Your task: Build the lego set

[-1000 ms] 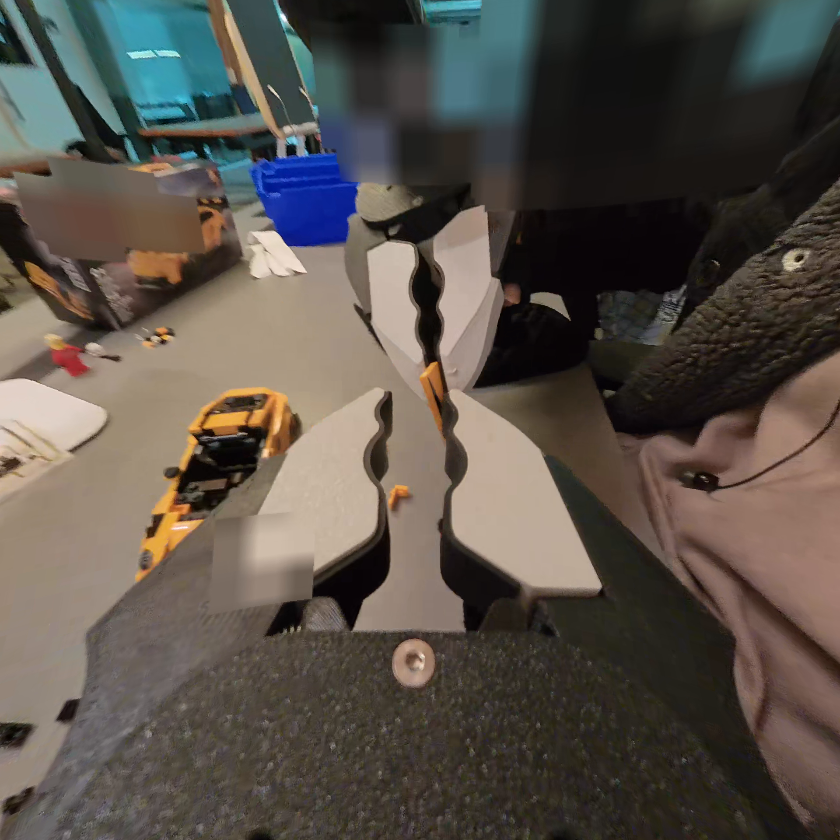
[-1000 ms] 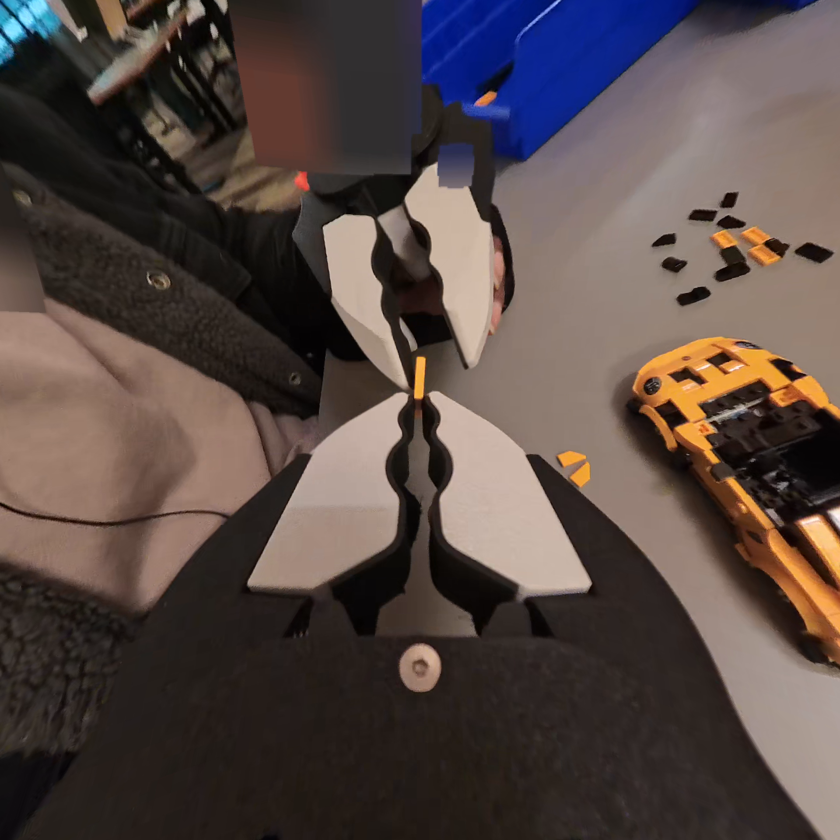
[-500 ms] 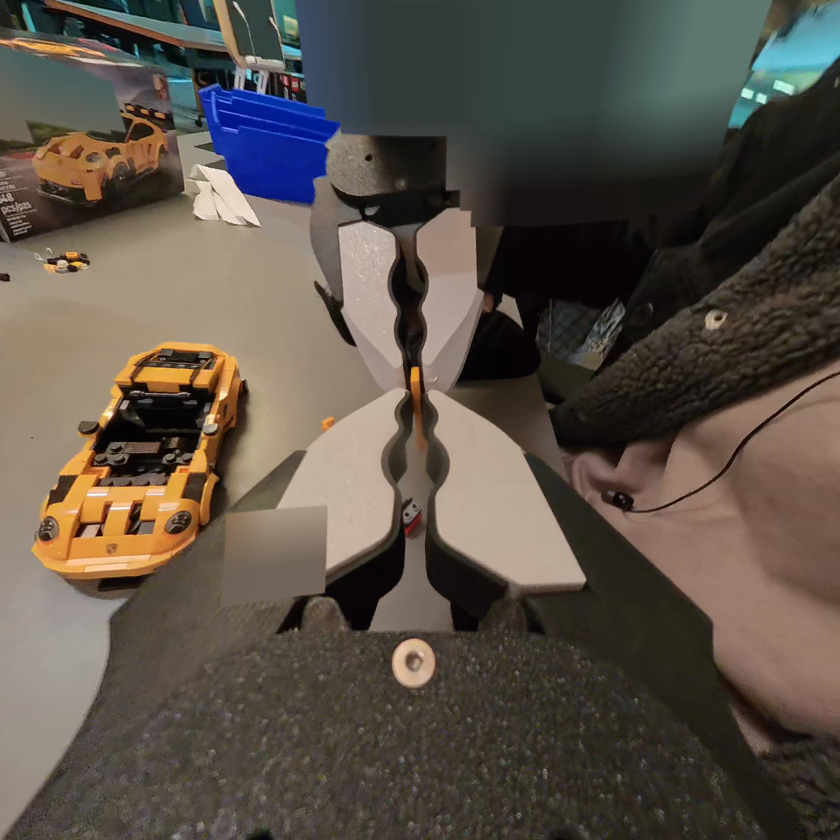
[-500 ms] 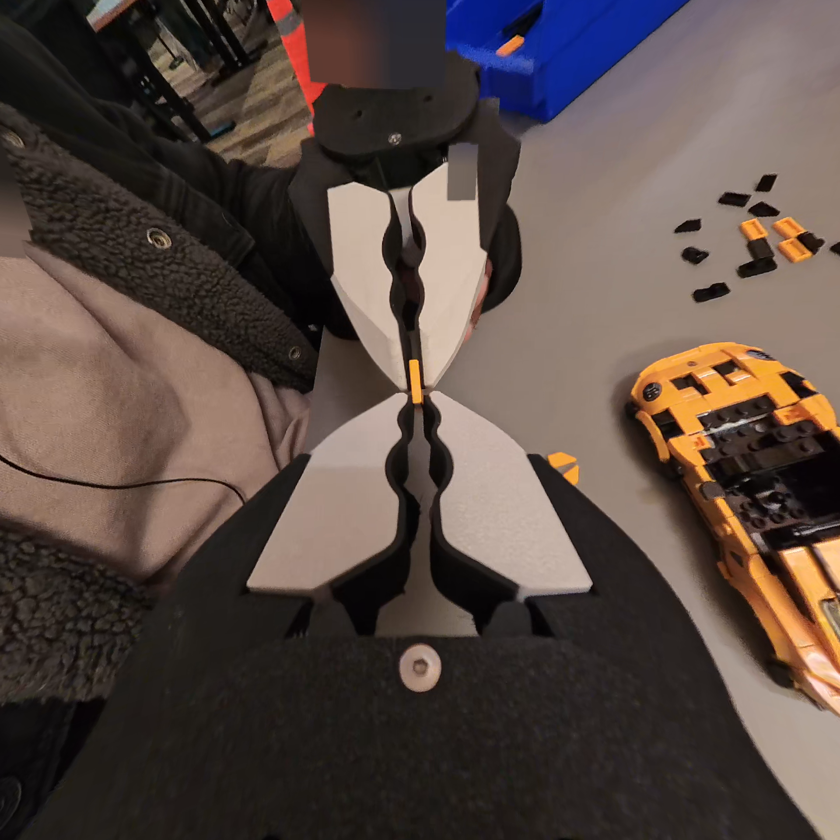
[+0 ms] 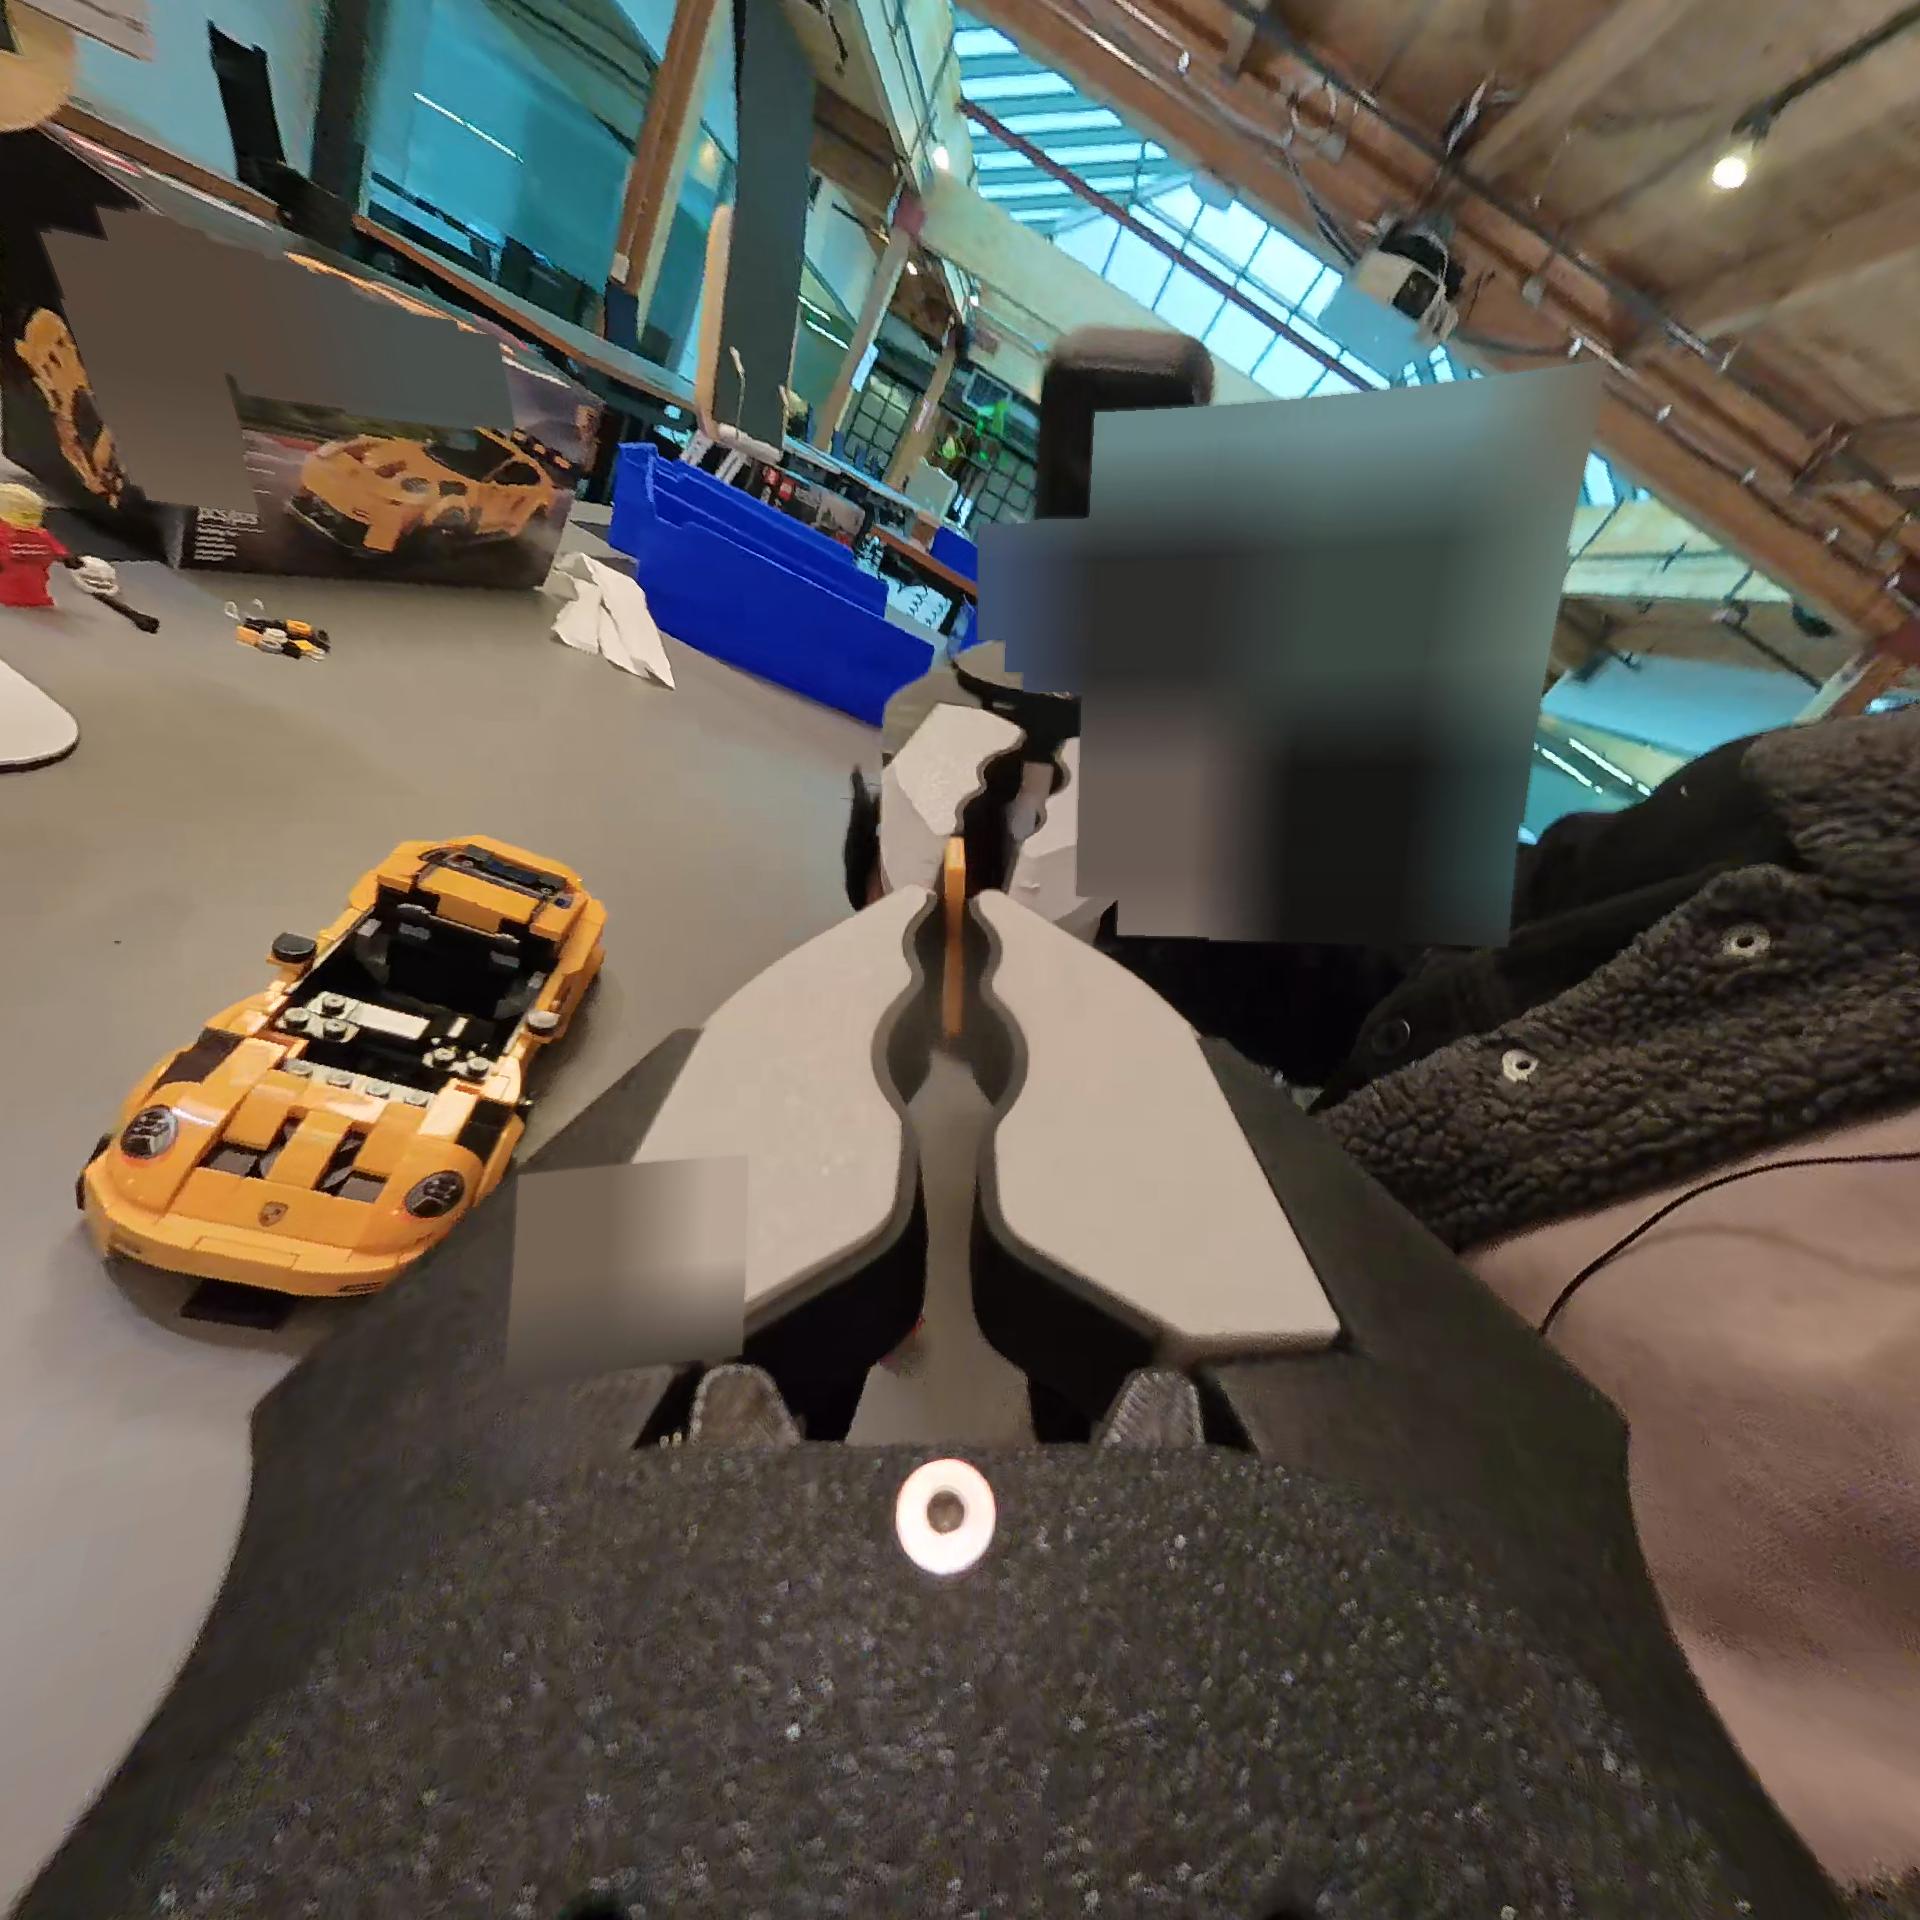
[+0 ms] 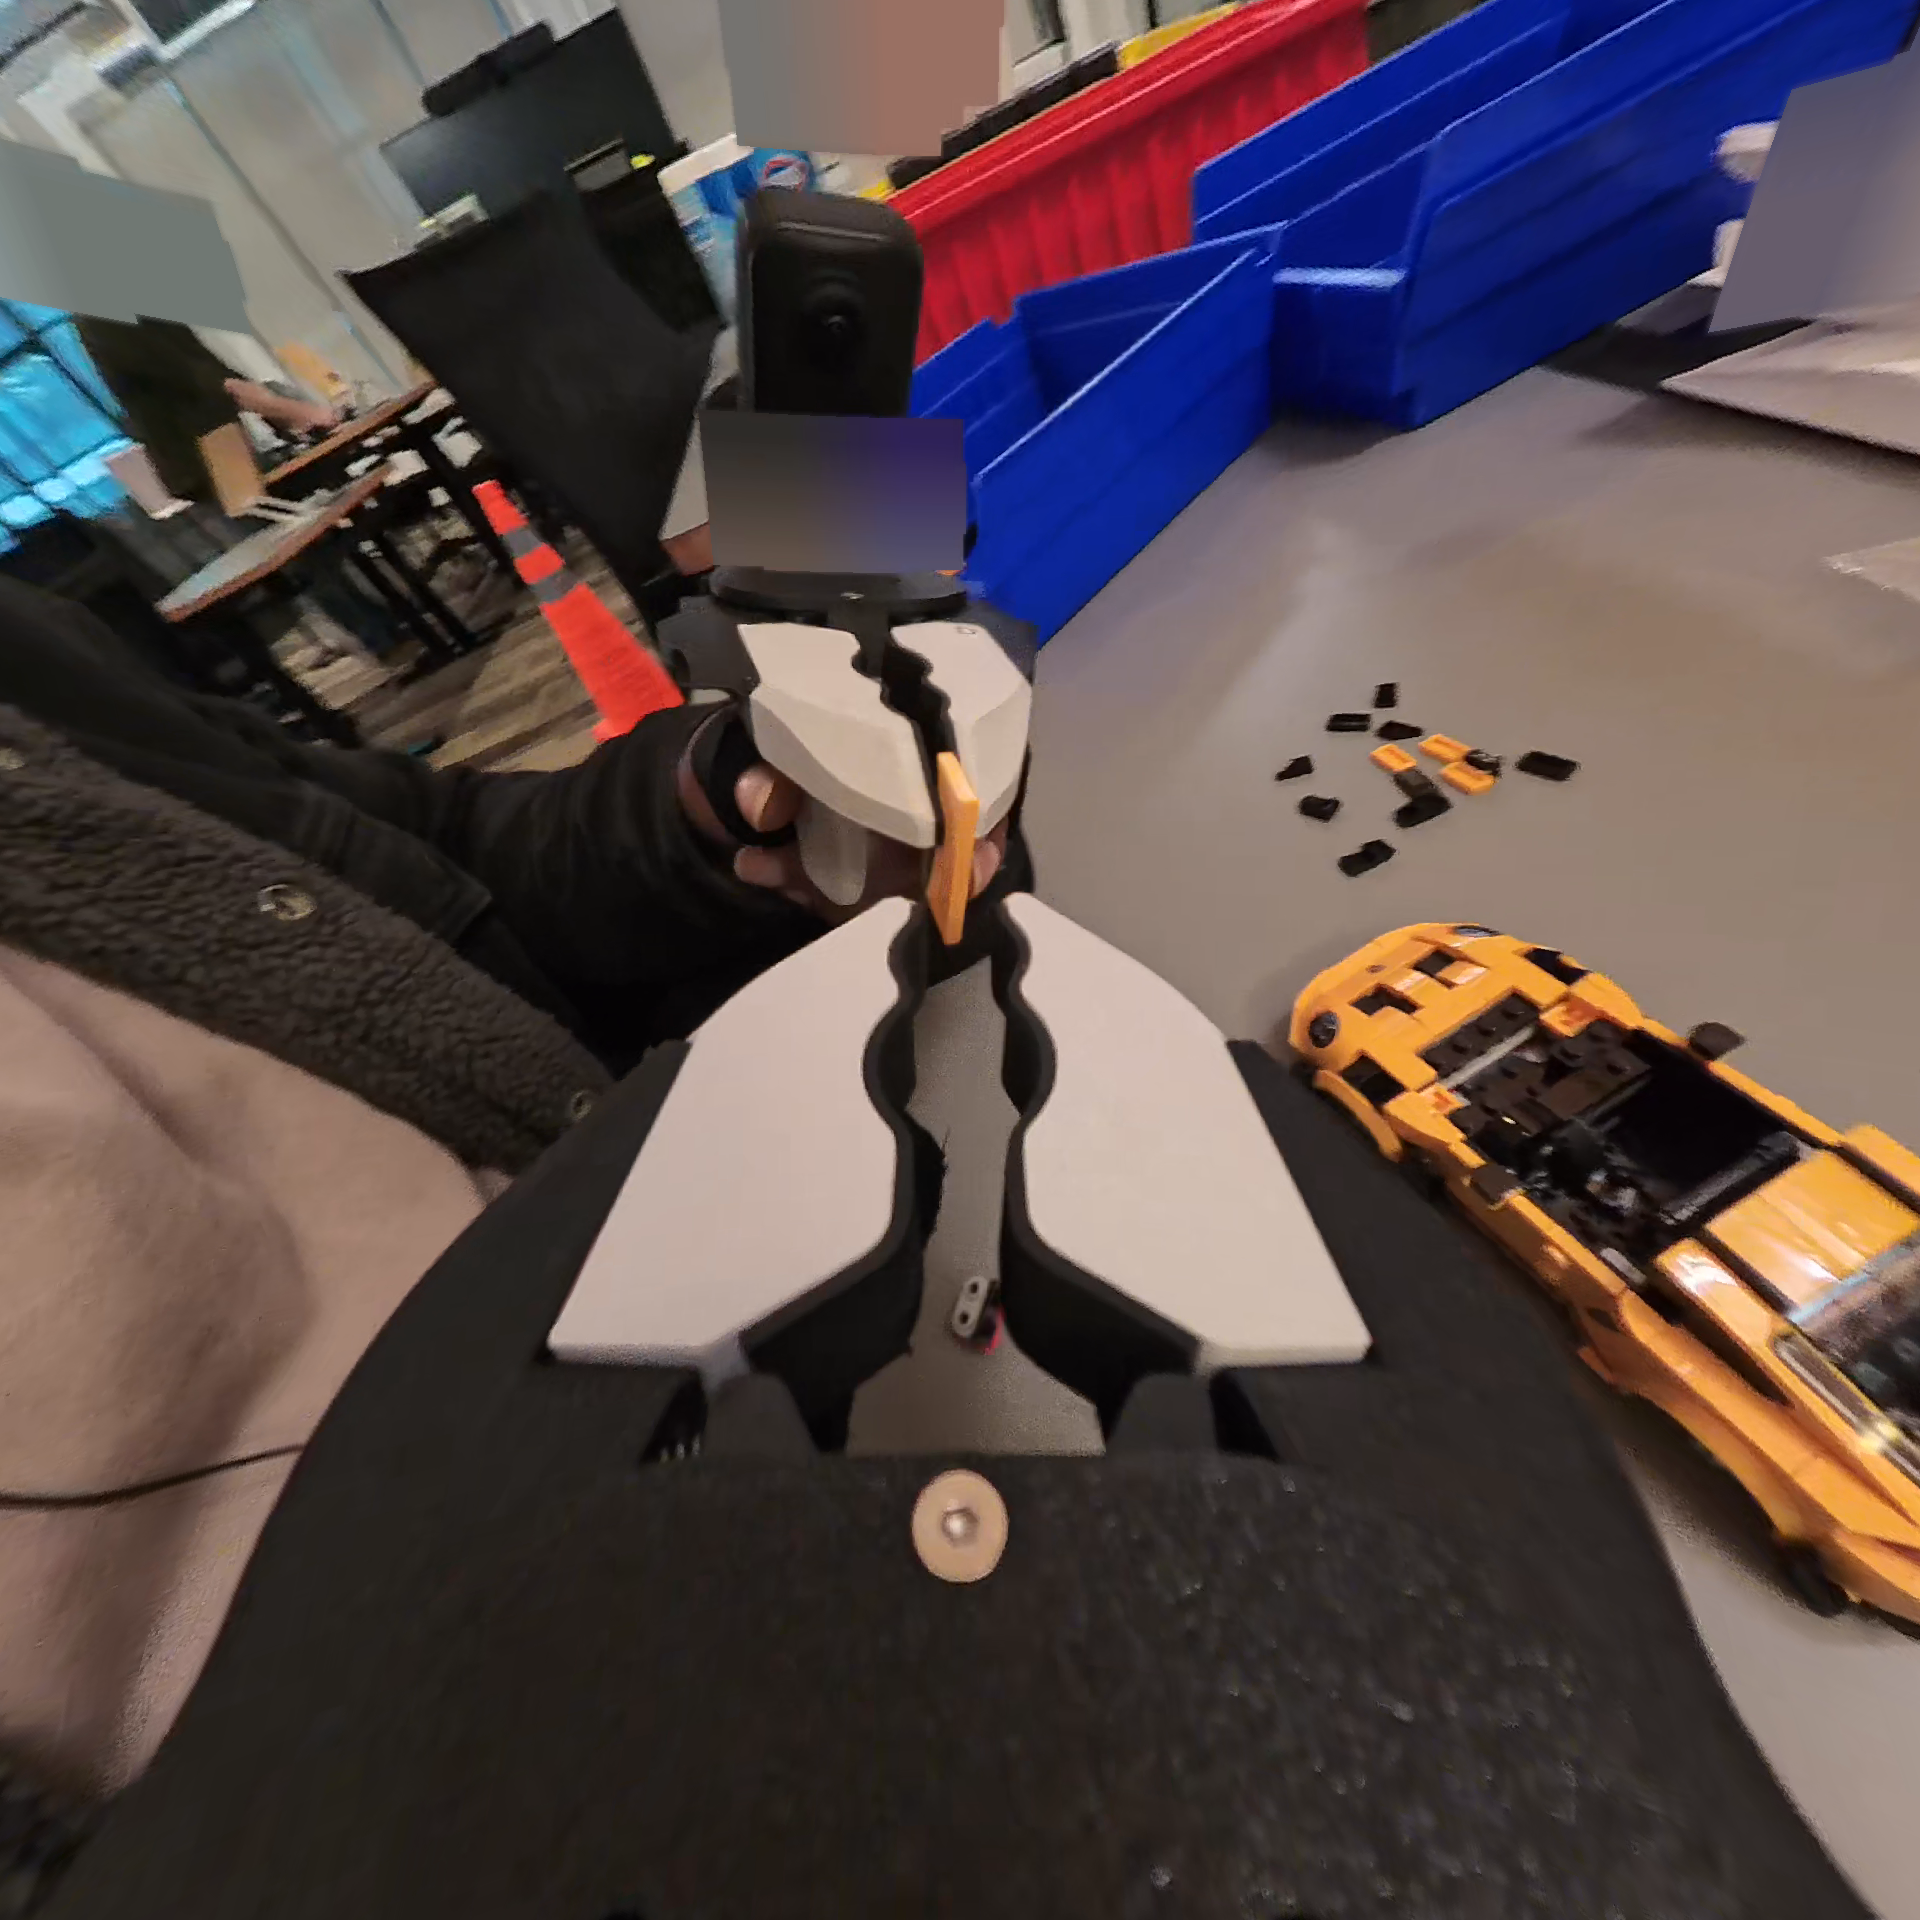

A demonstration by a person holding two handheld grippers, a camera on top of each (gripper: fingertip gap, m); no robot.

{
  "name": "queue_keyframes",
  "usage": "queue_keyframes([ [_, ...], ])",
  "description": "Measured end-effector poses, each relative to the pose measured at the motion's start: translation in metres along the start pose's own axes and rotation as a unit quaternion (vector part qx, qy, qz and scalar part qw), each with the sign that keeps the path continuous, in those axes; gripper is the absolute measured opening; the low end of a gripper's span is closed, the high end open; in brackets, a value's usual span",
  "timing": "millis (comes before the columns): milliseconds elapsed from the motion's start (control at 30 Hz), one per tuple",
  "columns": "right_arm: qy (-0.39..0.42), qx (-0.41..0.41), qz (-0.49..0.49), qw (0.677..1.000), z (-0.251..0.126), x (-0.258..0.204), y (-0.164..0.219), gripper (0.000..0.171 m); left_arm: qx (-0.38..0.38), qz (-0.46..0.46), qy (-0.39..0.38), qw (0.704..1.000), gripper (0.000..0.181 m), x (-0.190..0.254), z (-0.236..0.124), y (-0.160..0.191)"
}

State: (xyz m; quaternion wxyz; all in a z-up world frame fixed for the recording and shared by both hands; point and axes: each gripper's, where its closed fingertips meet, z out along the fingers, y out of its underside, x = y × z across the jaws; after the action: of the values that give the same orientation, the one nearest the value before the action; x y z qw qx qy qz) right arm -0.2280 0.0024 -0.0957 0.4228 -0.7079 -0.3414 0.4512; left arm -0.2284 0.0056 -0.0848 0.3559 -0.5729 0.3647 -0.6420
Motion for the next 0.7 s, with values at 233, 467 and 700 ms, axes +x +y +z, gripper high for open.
queue_keyframes([
  [233, 0.197, 0.023, -0.153, 0.968, 0.0, 0.011, 0.003, 0.021, 0.045, -0.058, -0.018, 0.997, 0.003, -0.012, -0.001, -0.006],
  [467, 0.312, 0.001, -0.24, 0.919, 0.005, 0.017, 0.011, 0.027, 0.064, -0.119, -0.025, 0.99, 0.002, -0.016, 0.008, 0.002],
  [700, 0.346, -0.004, -0.263, 0.901, 0.005, 0.021, 0.01, 0.019, 0.082, -0.169, -0.025, 0.982, 0.003, -0.021, 0.009, 0.005],
])
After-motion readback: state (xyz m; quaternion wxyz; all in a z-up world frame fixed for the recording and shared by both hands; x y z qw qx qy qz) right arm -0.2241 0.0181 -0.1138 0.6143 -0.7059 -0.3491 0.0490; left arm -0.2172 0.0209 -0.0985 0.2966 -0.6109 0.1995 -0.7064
